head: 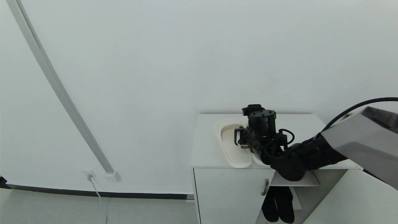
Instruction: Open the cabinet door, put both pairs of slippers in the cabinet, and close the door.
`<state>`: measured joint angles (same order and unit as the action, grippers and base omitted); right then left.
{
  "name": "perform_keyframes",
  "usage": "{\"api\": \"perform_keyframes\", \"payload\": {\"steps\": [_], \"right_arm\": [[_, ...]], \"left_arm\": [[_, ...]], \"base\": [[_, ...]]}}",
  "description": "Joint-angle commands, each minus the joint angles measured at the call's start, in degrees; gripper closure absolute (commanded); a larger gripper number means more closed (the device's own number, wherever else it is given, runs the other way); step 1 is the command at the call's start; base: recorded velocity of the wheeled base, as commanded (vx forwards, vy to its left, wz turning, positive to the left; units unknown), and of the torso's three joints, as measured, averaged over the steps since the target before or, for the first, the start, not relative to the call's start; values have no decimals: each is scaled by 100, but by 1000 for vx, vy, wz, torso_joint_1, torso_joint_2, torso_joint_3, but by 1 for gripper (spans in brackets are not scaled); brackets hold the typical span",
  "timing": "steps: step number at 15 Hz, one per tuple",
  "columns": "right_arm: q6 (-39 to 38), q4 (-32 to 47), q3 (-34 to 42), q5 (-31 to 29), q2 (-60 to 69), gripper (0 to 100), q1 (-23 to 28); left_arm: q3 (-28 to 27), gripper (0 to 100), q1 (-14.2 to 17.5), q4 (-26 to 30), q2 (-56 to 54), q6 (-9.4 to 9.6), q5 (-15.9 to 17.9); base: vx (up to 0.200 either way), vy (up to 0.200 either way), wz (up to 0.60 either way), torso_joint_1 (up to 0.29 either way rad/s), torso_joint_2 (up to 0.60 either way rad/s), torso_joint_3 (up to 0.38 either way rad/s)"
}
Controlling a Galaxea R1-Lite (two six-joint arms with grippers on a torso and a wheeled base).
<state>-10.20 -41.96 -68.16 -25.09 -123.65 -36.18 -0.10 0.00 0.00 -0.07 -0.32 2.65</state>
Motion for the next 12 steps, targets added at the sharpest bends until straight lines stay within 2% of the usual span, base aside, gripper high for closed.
{"api": "perform_keyframes", "payload": {"steps": [1,2,3,5,7,8,12], "right_arm": [[1,-348,1639,610,1510,100,-170],[1,-348,1639,610,1510,100,-170],[1,-383,3019,1199,2750,100,-609],[1,-242,3458,1217,3251,100,-987],[1,153,3388,1023,3435,100,-1321],[-8,452,3221,742,3409,100,-1479],[-61,496,3247,637,3268,100,-1488]], "left_arm": [[1,100,0,0,7,-3,-1],[1,100,0,0,7,-3,-1],[1,100,0,0,7,5,-1],[1,100,0,0,7,-3,-1],[1,100,0,0,7,-21,-18],[1,100,0,0,7,-21,-18],[1,100,0,0,7,-30,-10]], "base": [[0,0,0,0,0,0],[0,0,0,0,0,0],[0,0,0,0,0,0],[0,0,0,0,0,0],[0,0,0,0,0,0],[0,0,0,0,0,0],[0,0,0,0,0,0]]}}
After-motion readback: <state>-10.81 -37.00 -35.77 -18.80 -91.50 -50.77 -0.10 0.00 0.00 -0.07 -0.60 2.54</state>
